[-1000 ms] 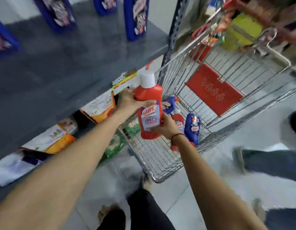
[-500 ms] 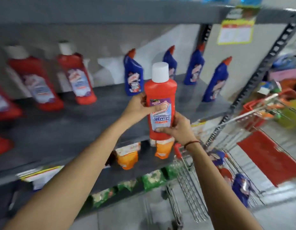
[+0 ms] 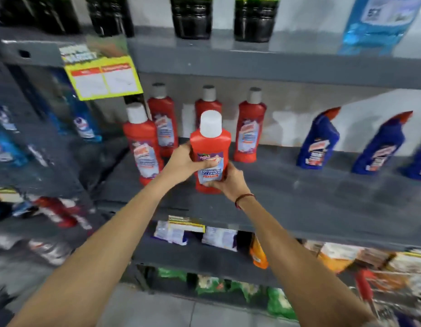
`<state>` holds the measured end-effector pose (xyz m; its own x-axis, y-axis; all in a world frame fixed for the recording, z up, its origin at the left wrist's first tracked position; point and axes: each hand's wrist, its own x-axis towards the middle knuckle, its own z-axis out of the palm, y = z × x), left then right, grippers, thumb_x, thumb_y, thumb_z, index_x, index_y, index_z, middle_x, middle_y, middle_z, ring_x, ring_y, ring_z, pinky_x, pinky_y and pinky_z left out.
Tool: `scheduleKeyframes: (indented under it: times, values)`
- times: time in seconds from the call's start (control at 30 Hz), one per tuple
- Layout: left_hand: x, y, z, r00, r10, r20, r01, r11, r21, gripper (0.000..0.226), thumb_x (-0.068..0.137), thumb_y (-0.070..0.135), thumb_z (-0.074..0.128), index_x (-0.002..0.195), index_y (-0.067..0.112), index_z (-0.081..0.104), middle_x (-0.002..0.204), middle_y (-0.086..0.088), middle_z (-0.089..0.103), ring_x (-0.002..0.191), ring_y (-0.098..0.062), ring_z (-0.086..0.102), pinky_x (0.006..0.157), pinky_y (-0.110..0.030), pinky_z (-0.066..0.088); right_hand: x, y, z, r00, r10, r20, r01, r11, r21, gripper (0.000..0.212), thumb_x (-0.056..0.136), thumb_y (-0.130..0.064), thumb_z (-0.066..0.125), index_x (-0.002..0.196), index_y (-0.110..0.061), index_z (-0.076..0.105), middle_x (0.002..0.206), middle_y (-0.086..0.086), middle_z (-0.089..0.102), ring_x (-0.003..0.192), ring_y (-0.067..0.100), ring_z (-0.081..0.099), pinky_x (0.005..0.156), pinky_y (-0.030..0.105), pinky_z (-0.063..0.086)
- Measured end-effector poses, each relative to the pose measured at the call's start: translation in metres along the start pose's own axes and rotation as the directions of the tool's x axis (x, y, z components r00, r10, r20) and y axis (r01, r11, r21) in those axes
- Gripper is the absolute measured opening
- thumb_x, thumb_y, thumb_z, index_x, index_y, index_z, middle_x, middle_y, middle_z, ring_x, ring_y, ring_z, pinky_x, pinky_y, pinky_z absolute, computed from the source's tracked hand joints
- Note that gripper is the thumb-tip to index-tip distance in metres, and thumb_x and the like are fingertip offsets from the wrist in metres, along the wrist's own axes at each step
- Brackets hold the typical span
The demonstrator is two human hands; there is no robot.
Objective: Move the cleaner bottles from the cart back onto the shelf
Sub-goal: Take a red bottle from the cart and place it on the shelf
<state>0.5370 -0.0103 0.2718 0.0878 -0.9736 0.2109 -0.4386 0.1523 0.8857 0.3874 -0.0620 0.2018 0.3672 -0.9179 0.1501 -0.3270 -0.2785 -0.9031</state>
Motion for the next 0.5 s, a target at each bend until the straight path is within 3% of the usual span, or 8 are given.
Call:
scheduleKeyframes:
  times: [0.2, 0.27, 0.37, 0.5]
  values:
    - [0.008, -0.033, -0.024, 0.996, -0.056, -0.076, 0.055, 0.998, -0.016, 0.061, 0.069, 0.024, 0.079, 0.121, 0.006, 0.055, 0.122, -0.010, 0.064, 0.110, -0.019, 0.062, 0.096, -0.040, 0.051, 0.035, 0.001, 0.032, 0.993, -0.012, 0.118, 0.023, 0.995, -0.093, 0.073, 0.068, -0.016, 0.081, 0.131, -0.012, 0.042, 0.123, 0.011, 0.063, 0.111, 0.025, 0.061, 0.096, 0.036, 0.050]
    - [0.014, -0.037, -0.021, 0.995, -0.054, -0.082, 0.053, 0.998, -0.020, 0.061, 0.069, 0.026, 0.078, 0.122, 0.006, 0.054, 0.123, -0.009, 0.063, 0.111, -0.019, 0.061, 0.096, -0.037, 0.050, 0.041, 0.007, 0.032, 0.992, 0.011, 0.129, 0.001, 0.996, -0.093, 0.076, 0.069, -0.015, 0.080, 0.133, -0.013, 0.040, 0.125, 0.010, 0.062, 0.112, 0.025, 0.060, 0.098, 0.038, 0.049]
    - [0.025, -0.040, -0.010, 0.997, -0.037, -0.074, 0.036, 0.999, -0.024, 0.057, 0.071, 0.025, 0.078, 0.120, 0.009, 0.053, 0.121, -0.007, 0.064, 0.106, -0.015, 0.062, 0.088, -0.027, 0.052, 0.044, 0.012, 0.028, 0.992, 0.057, 0.115, -0.054, 0.998, -0.028, 0.080, 0.064, -0.018, 0.083, 0.132, -0.014, 0.041, 0.122, 0.005, 0.063, 0.108, 0.018, 0.060, 0.097, 0.031, 0.048]
    - [0.035, -0.045, -0.011, 0.997, -0.080, -0.016, 0.079, 0.994, -0.073, 0.050, 0.071, 0.034, 0.075, 0.114, 0.025, 0.052, 0.114, 0.006, 0.063, 0.096, 0.001, 0.061, 0.077, -0.014, 0.049, 0.044, 0.010, 0.031, 0.992, 0.097, 0.078, -0.097, 0.995, 0.004, 0.082, 0.065, -0.022, 0.083, 0.134, -0.016, 0.039, 0.122, 0.003, 0.063, 0.108, 0.015, 0.058, 0.090, 0.021, 0.044]
